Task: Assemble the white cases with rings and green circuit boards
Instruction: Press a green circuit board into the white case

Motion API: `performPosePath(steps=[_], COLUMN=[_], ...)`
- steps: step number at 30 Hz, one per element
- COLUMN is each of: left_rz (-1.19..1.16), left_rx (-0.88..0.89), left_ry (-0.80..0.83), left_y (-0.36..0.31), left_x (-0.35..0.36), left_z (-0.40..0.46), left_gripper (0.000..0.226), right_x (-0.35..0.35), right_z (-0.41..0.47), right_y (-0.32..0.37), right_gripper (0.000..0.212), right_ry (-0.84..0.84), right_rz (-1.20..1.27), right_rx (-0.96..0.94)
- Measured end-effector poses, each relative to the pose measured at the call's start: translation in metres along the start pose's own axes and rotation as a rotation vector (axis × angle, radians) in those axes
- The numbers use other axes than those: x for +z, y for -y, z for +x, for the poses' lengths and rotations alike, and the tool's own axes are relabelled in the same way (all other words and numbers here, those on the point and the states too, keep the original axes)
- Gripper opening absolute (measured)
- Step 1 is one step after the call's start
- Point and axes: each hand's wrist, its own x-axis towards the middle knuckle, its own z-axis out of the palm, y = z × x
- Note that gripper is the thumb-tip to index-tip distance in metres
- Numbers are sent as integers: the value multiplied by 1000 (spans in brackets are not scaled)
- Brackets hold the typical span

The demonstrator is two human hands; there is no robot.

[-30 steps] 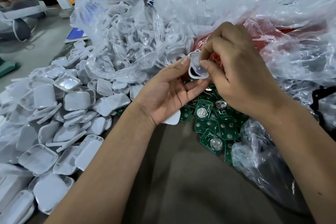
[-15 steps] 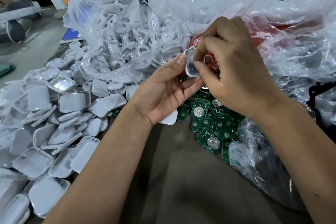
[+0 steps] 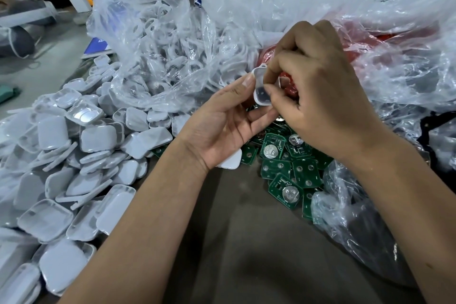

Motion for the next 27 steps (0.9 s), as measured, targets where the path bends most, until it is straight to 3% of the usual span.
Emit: performPosePath(steps=[7, 14, 27], left_rz=[-6, -1, -21], left_rx=[-10, -11, -18], left_ry=[-27, -31, -38], left_y=[0, -2, 0], left_x=[1, 1, -1], left_z=[0, 1, 2], left_gripper=[22, 20, 25], right_x=[-1, -3, -6], right_z=[0, 0, -1], right_y=[-2, -1, -5], right_gripper=[10, 15, 6], right_ry=[11, -27, 28], right_rz=[-14, 137, 240], right_rx=[4, 19, 92])
